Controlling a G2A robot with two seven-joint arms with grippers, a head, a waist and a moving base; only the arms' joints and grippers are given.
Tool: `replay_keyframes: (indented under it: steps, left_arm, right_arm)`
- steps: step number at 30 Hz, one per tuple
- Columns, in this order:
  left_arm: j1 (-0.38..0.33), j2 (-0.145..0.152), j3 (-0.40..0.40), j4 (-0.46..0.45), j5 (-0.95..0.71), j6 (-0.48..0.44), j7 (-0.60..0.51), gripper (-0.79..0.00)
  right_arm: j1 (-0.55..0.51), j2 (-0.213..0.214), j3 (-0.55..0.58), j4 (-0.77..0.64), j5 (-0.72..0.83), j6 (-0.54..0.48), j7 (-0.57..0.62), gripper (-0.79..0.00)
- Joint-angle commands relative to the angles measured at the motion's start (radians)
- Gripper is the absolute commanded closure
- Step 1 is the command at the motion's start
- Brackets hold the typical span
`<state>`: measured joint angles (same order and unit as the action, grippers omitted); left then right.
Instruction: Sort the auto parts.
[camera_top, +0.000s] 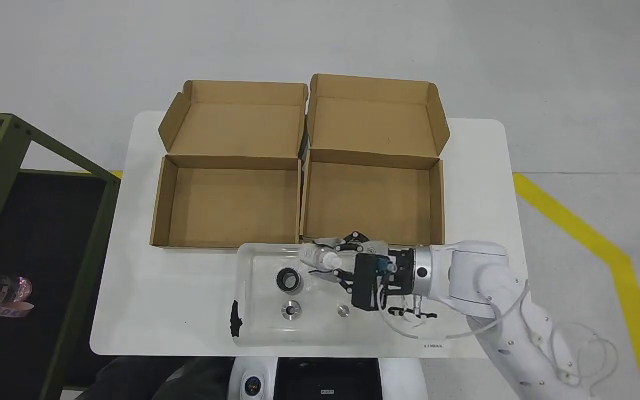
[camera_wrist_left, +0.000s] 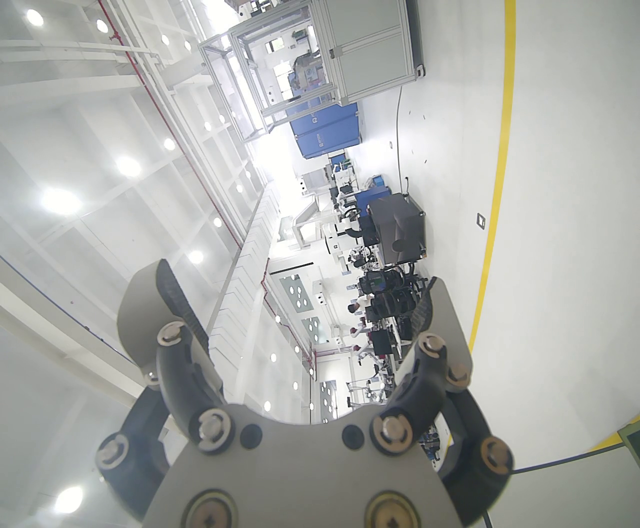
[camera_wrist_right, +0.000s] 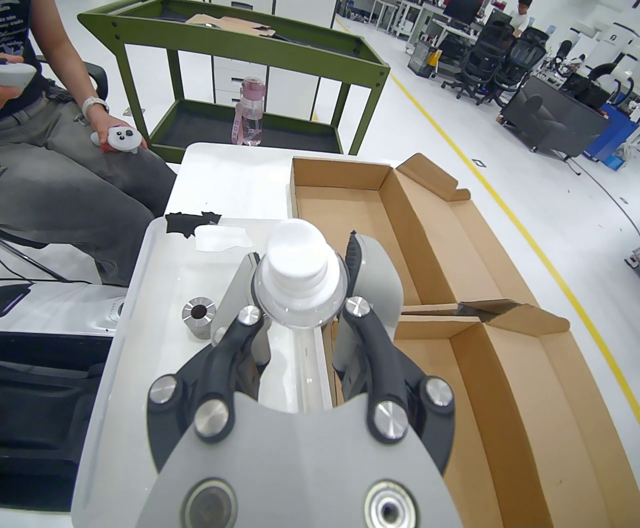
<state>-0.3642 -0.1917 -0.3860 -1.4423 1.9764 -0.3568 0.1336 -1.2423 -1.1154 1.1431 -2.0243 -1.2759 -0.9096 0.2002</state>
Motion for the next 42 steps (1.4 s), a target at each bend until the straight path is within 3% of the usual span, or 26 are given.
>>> replay_keyframes:
  steps: [1,17,42]
  left_arm:
    - [0.0,0.0,0.0,0.0,0.0,0.0,0.0,-0.785]
    - [0.0,0.0,0.0,0.0,0.0,0.0,0.0,-0.785]
    - [0.0,0.0,0.0,0.0,0.0,0.0,0.0,-0.785]
  right_arm:
    - [0.009,-0.001,-0.002,0.007,0.007,0.008,-0.012,0.0]
    - [0.14,-0.016,-0.038,0.153,0.062,0.073,-0.07,0.0]
    - [0.458,-0.069,-0.18,0.549,0.132,0.137,0.062,0.0]
